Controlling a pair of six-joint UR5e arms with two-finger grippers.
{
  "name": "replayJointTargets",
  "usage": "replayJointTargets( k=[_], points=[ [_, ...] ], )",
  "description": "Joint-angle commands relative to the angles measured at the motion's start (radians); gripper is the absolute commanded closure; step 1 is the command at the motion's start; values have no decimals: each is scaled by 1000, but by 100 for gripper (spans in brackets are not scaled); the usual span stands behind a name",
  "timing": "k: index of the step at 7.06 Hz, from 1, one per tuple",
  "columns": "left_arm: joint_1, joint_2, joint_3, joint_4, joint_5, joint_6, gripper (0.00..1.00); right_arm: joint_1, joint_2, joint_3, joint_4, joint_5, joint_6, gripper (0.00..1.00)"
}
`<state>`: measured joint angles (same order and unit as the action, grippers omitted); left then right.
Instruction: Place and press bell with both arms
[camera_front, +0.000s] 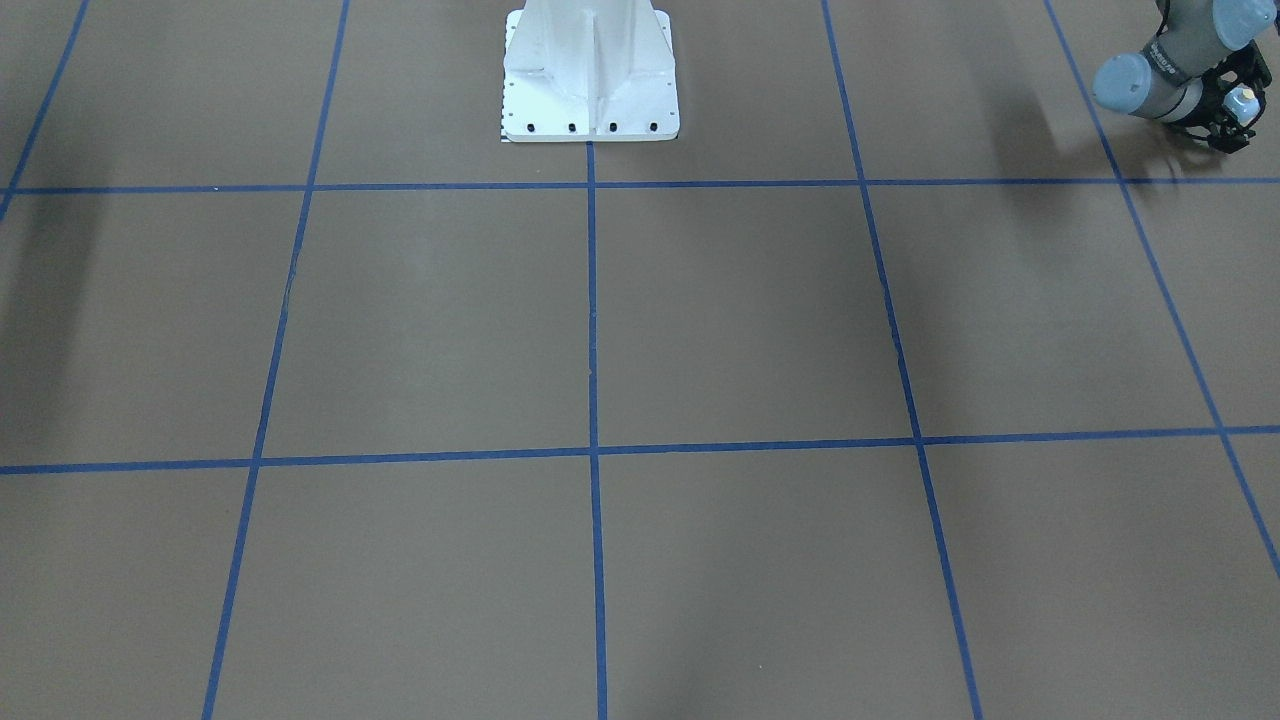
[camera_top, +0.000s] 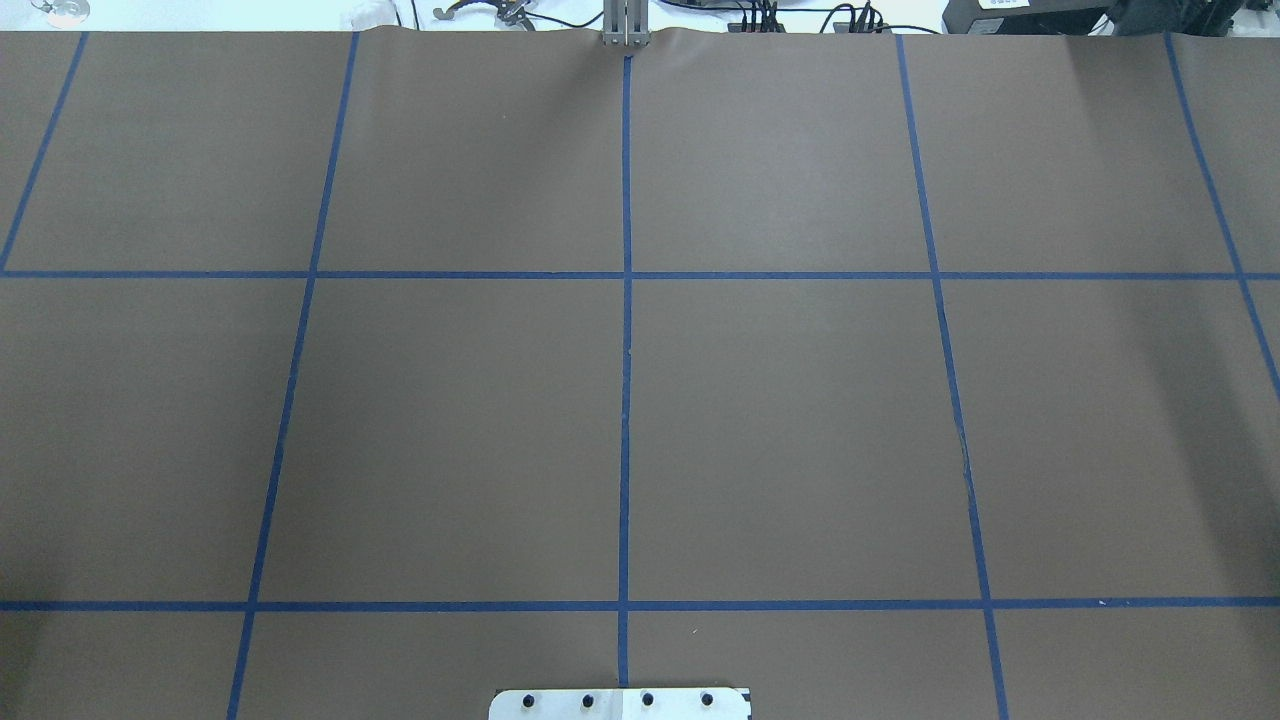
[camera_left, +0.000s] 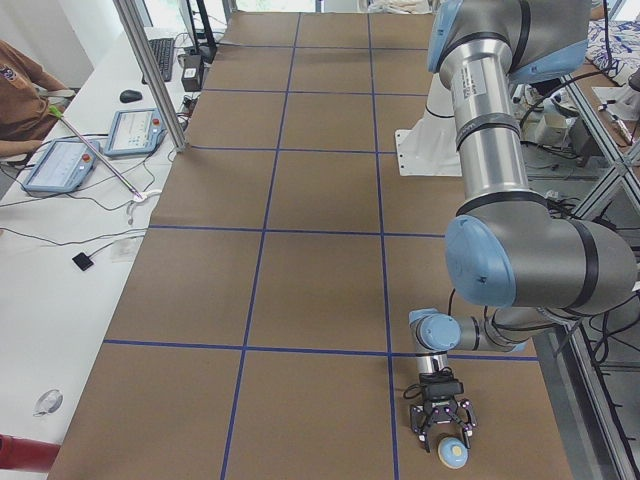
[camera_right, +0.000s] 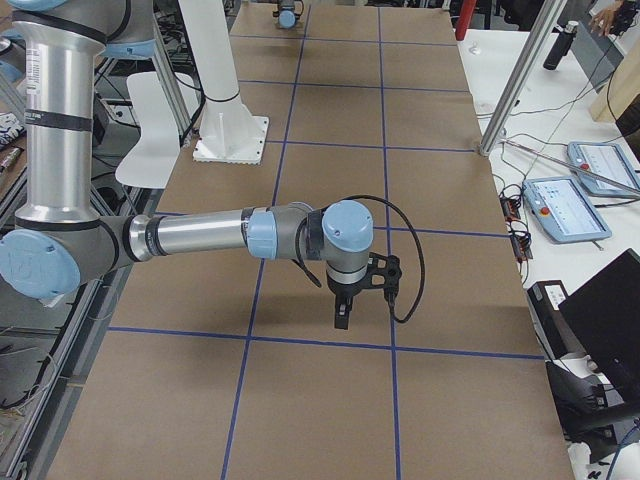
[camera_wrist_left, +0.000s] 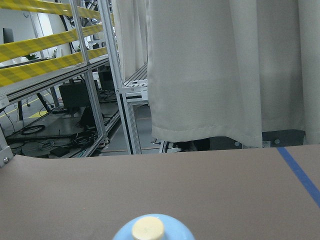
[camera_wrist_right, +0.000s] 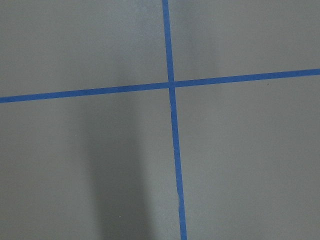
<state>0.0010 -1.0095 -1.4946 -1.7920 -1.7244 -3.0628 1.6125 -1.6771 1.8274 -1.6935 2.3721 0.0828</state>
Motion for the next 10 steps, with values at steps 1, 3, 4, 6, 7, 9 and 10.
replayJointTargets(
  k=[1, 3, 4, 6, 7, 9, 10],
  points=[
    [13, -3, 8, -7, -6, -16, 0, 1, -4, 9, 0, 2, 0, 0],
    [22, -1, 10, -6, -23, -24, 0, 1, -6, 9, 0, 4, 0, 0],
    [27, -1, 13, -4, -46, -25, 0, 0, -7, 10, 0, 4, 0, 0],
    [51, 0, 14, 0, -67, -68, 0, 1, -9, 9, 0, 6, 0, 0],
    [71, 2, 14, 0, -69, -95, 3, 0, -10, 9, -2, 6, 0, 0],
    [112, 3, 16, 3, -72, -155, 45, 1, -12, 9, -2, 7, 2, 0],
    [129, 5, 17, 3, -87, -168, 58, 1, -12, 9, -2, 7, 2, 0]
  ],
)
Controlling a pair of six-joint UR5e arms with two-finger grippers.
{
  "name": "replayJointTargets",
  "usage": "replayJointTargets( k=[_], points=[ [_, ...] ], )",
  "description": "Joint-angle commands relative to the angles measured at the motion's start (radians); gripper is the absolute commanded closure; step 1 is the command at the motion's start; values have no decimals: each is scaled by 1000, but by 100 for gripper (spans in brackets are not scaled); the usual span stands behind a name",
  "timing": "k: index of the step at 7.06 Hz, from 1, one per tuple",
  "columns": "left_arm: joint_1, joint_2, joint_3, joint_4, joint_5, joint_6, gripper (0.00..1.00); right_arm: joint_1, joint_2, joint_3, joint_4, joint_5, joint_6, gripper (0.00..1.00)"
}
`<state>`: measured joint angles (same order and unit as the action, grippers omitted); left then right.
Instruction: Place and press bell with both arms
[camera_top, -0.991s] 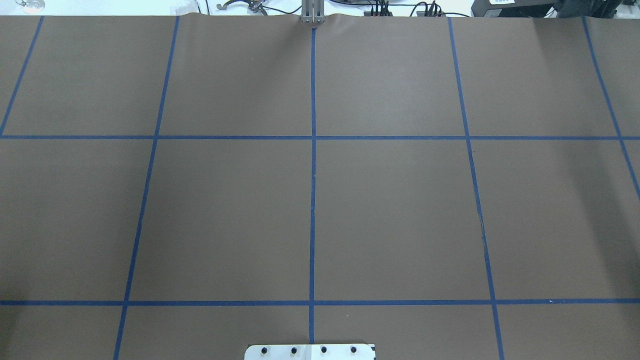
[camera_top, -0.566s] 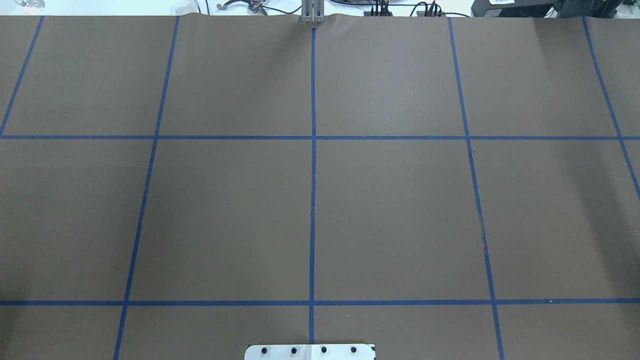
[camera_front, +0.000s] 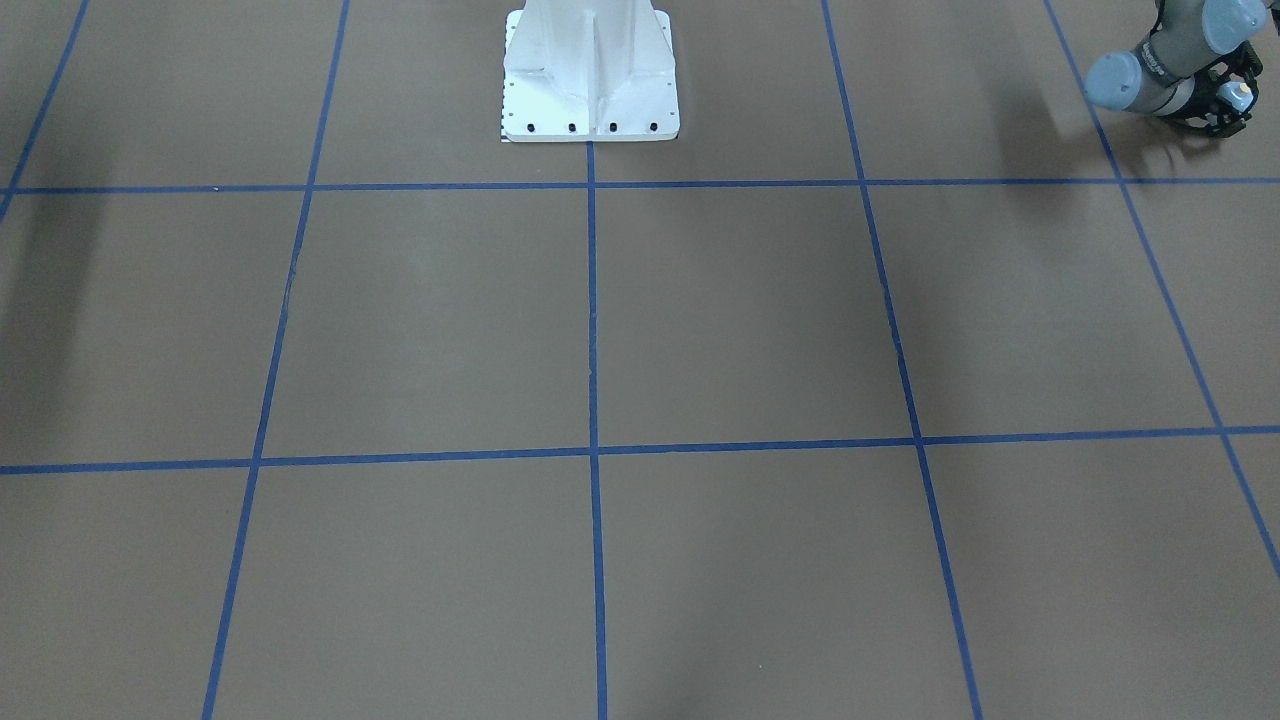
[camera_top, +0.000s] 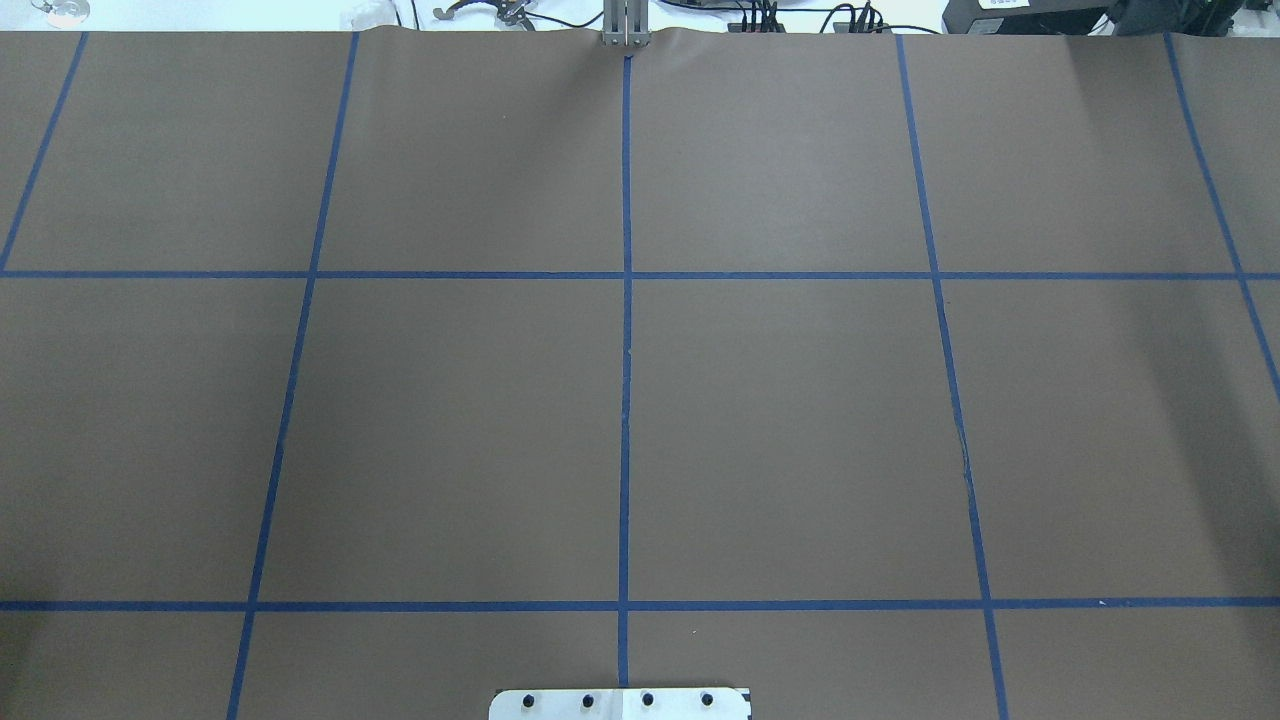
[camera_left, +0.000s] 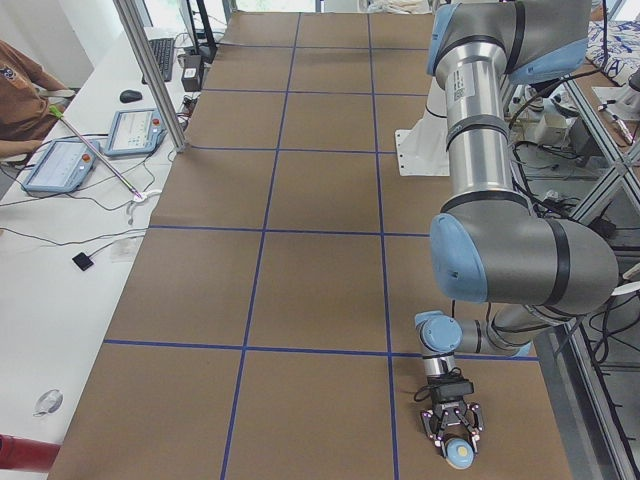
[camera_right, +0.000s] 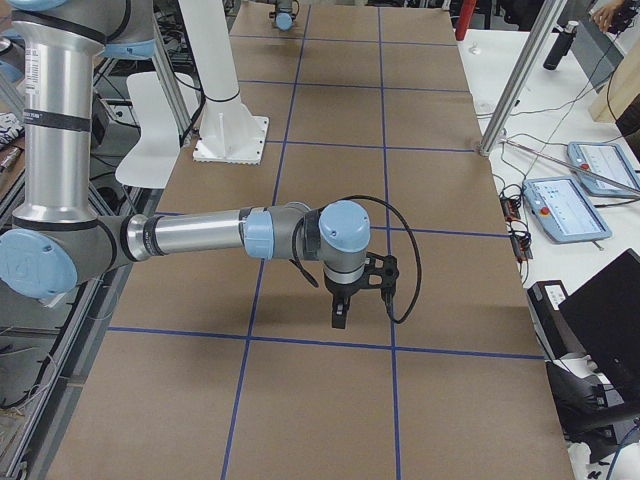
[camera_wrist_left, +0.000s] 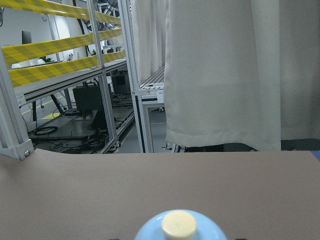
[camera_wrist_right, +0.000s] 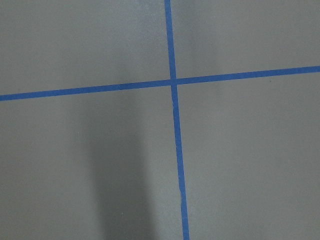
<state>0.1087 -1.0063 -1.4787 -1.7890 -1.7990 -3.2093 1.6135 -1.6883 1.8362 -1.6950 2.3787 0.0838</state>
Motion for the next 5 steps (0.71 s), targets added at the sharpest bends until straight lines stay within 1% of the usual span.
replayJointTargets(
  k=[1, 2, 3, 5],
  points=[
    [31, 3, 1, 0, -14, -24, 71, 0, -2, 0, 0, 2, 1, 0],
    [37, 6, 1, -1, -14, -30, 82, 0, -2, 0, 0, 2, 1, 0],
    [40, 17, 1, -1, -14, -35, 92, 0, -4, 0, 0, 2, 1, 0],
    [45, 50, -5, -41, -45, -27, 94, 0, -8, 0, 0, 4, 1, 0]
  ],
)
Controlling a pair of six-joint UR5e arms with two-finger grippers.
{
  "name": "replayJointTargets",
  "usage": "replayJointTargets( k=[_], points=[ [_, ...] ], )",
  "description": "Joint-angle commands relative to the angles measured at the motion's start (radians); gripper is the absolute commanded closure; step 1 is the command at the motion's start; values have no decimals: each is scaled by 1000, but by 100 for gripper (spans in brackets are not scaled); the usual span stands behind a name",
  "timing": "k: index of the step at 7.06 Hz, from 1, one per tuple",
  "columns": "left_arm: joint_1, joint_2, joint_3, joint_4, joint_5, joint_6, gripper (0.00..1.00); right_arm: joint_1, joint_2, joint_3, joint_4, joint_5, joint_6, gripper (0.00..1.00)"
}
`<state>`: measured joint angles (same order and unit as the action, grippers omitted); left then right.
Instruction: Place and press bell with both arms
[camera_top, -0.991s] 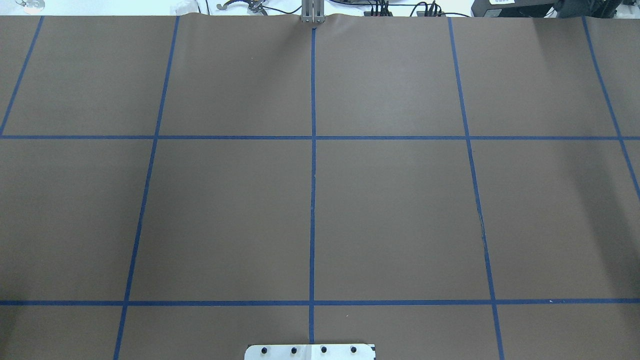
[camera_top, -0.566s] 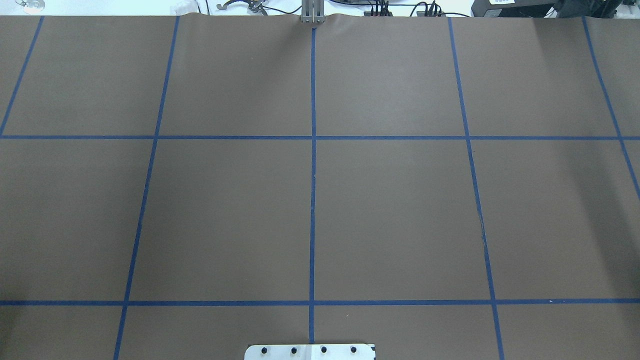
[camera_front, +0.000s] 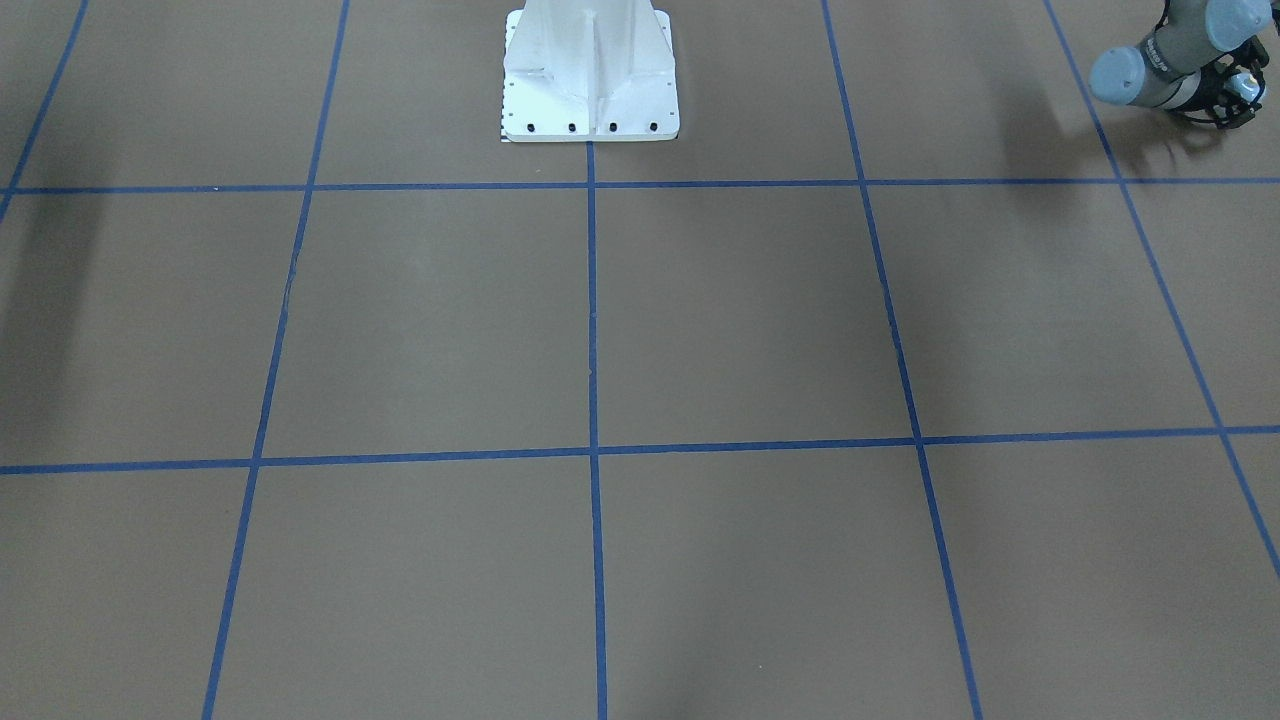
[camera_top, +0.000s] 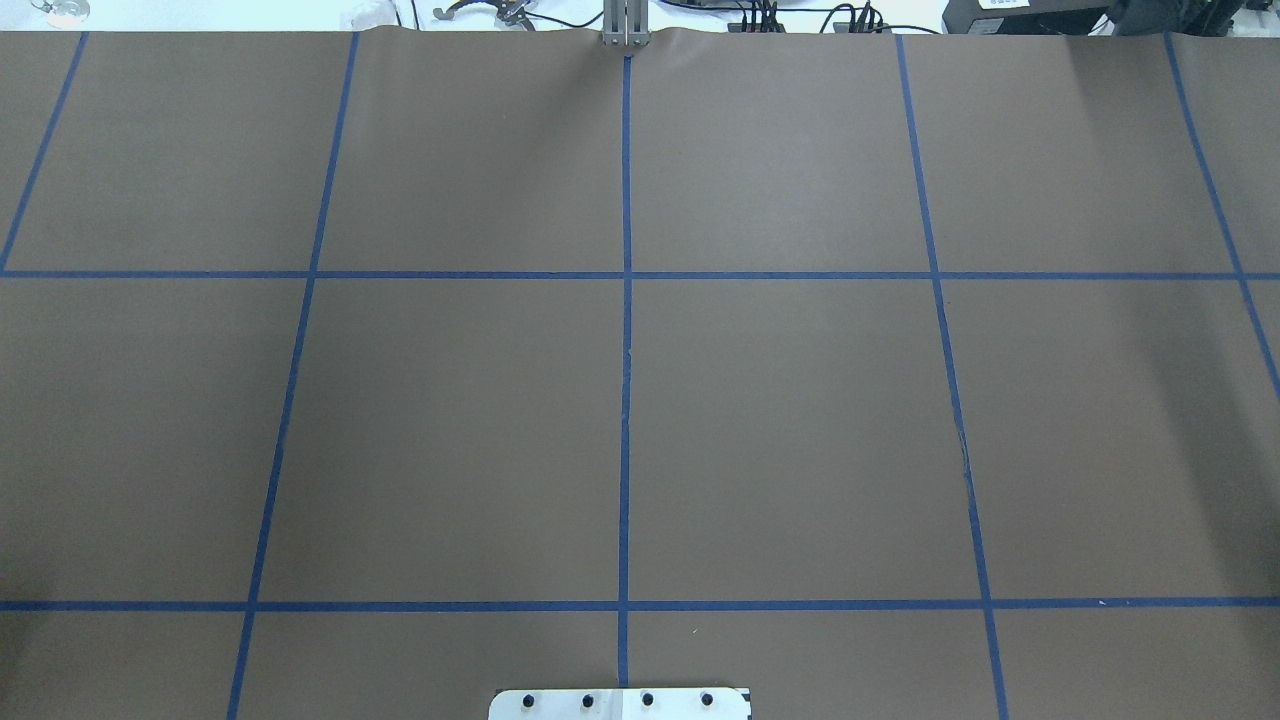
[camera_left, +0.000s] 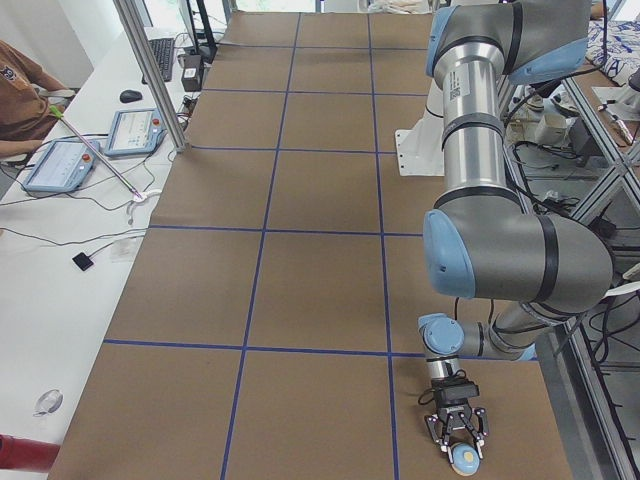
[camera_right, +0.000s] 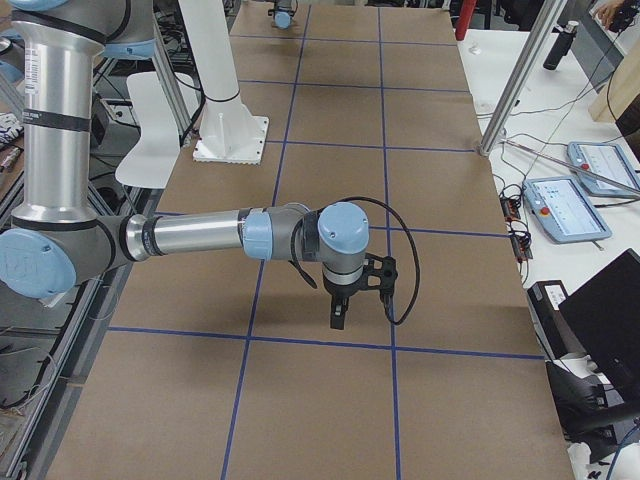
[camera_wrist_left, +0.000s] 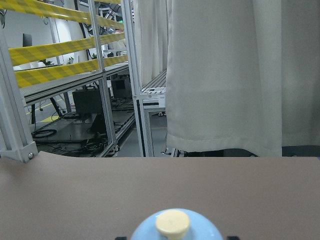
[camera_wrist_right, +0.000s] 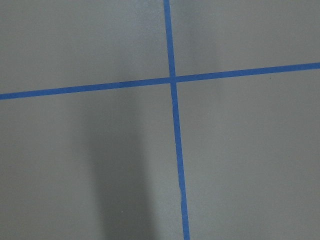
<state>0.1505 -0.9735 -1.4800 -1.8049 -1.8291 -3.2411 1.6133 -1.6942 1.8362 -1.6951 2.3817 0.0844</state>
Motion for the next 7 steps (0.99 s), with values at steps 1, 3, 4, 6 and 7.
replayJointTargets(
  k=[1, 3, 4, 6, 7],
  points=[
    [9, 35, -6, -63, -42, 4, 96, 0, -5, 3, 0, 1, 0, 0],
    [55, 123, -133, -80, -78, 1, 98, 0, -4, 3, 0, 1, 0, 0],
    [72, 159, -195, -76, -88, 0, 98, 0, -4, 3, 0, 1, 0, 0],
    [142, 280, -398, -57, -119, -8, 100, -1, -4, 3, 0, 1, 0, 0],
    [146, 303, -478, -10, -119, -8, 100, -1, -4, 2, 0, 1, 0, 0]
  ],
)
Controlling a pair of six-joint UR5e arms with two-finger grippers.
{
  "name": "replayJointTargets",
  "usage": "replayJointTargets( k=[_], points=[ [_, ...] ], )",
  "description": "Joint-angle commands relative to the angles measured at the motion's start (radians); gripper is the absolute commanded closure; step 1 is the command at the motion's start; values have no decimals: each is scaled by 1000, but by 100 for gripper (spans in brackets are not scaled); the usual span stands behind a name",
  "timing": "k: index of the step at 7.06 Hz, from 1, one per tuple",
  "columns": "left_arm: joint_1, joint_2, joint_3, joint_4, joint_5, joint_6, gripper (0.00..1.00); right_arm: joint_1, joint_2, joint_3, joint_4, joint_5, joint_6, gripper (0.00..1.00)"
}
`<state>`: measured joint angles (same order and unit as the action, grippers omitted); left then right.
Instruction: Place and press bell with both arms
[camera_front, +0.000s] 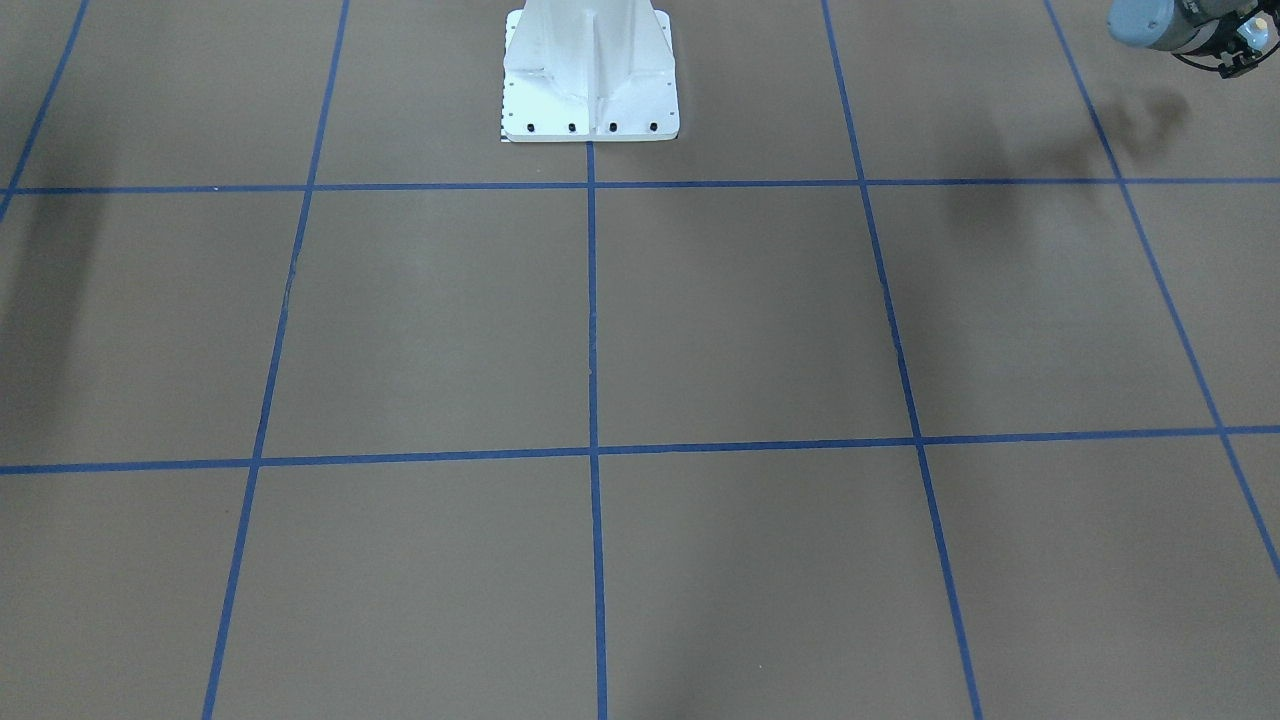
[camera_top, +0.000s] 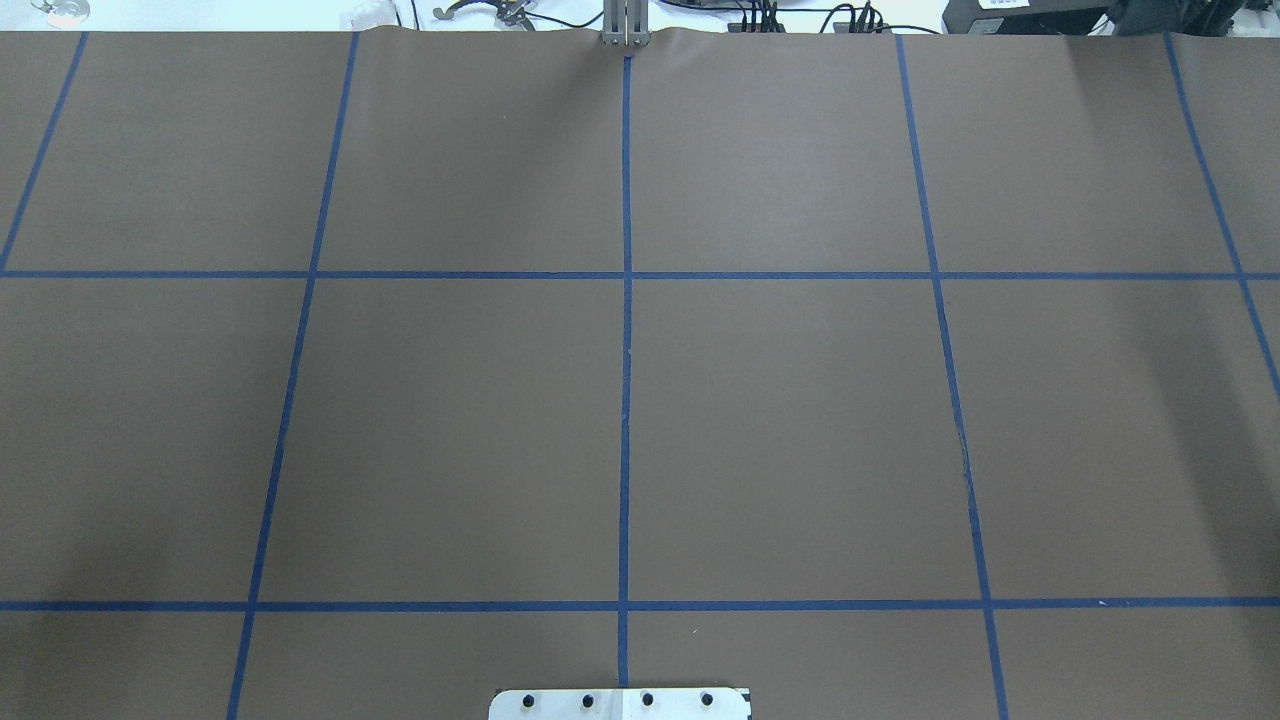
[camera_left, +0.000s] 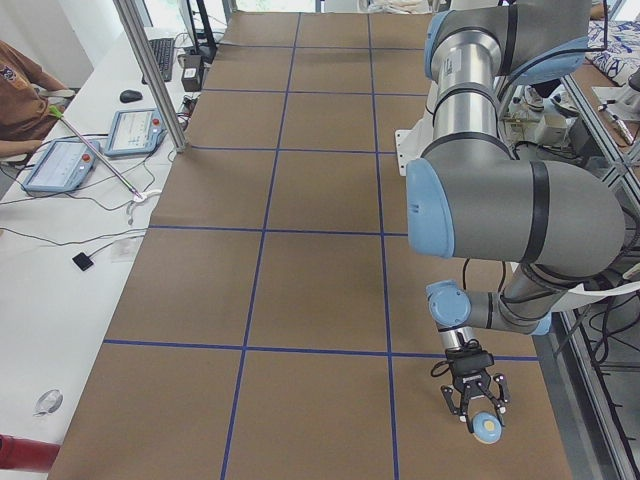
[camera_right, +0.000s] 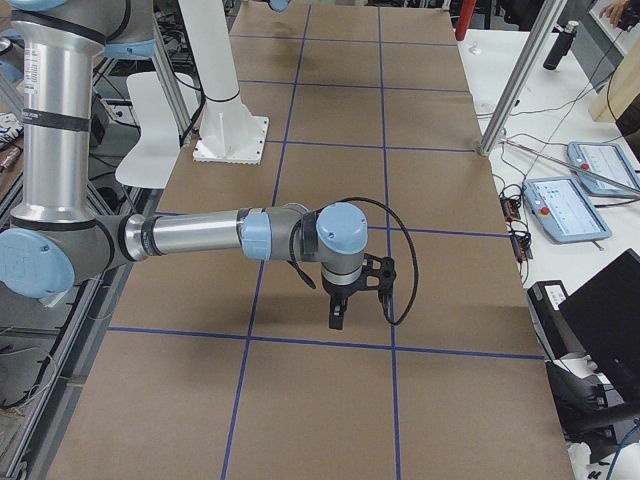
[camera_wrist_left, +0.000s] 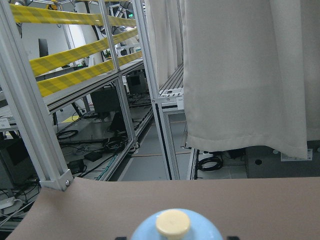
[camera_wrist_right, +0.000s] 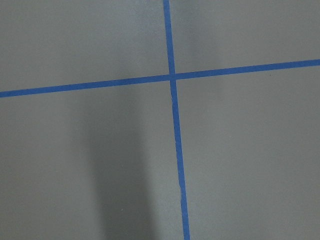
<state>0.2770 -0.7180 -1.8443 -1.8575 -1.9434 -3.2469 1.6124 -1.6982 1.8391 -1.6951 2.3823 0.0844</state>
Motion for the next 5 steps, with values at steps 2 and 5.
replayJointTargets(
  k=[2, 5],
  points=[
    [17, 48, -203, 107, -6, 3, 100, 0, 0, -3, 0, 0, 0, 0],
    [21, 34, -294, 187, -25, 16, 100, 0, -1, -6, -2, 0, 0, 0]
  ],
)
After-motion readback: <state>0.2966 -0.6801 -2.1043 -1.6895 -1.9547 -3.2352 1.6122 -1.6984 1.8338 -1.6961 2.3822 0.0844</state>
